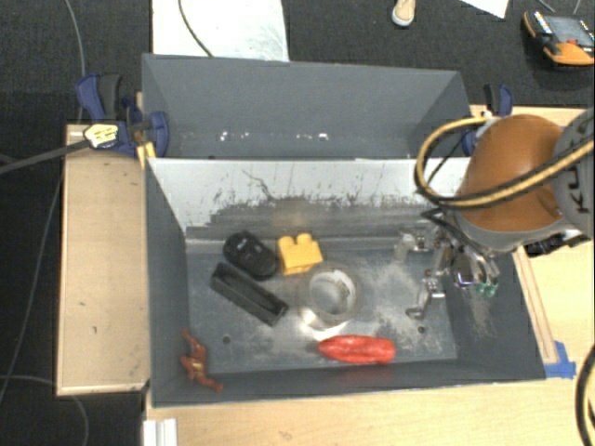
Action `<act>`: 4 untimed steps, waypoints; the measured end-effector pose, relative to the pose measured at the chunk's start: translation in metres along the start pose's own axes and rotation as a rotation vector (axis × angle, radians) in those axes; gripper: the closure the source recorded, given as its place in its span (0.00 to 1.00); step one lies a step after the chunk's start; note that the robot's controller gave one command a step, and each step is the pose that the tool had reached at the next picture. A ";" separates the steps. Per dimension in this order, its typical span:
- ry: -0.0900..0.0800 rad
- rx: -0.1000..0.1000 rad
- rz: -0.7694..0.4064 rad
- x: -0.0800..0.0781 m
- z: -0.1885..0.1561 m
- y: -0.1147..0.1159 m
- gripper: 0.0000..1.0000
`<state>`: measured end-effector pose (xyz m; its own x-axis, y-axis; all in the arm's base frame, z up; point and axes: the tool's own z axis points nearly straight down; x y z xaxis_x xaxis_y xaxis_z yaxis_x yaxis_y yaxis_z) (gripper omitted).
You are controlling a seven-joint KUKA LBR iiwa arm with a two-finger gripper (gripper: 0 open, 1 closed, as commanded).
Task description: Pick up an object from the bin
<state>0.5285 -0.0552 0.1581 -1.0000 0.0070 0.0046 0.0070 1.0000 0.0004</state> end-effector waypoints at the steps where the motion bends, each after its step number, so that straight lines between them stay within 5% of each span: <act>1: -0.007 0.001 -0.004 -0.002 -0.003 0.000 0.00; 2: -0.004 -0.001 -0.244 0.019 0.089 0.117 0.00; 3: -0.018 0.005 -0.146 0.014 0.054 0.099 0.00; 4: -0.007 0.000 -0.219 0.018 0.082 0.113 0.00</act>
Offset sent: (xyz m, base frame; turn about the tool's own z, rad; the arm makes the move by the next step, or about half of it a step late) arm -0.0181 0.1152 -0.0881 -0.2388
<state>0.5110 0.0576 0.0767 -0.9775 -0.2109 -0.0023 -0.2109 0.9775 0.0010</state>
